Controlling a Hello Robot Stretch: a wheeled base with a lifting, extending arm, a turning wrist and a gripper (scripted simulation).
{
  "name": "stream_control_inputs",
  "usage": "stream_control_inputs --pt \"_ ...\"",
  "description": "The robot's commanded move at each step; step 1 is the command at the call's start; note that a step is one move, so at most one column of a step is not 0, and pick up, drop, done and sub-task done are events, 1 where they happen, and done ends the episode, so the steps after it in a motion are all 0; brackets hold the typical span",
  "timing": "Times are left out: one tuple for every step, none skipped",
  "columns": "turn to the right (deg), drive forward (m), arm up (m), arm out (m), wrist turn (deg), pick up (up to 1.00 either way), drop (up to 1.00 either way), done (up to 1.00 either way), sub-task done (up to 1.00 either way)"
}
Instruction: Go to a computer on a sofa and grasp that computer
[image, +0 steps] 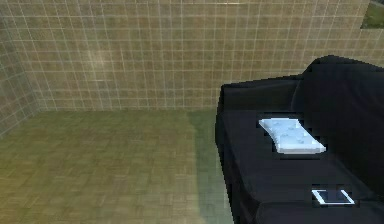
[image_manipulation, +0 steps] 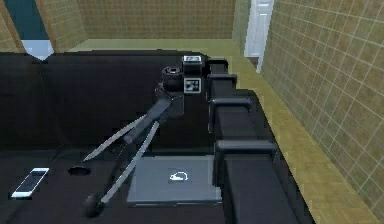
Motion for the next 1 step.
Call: stream_control_inputs --pt "0.0 0.0 0.0 0.0 45.0 0.0 0.0 0.0 0.0"
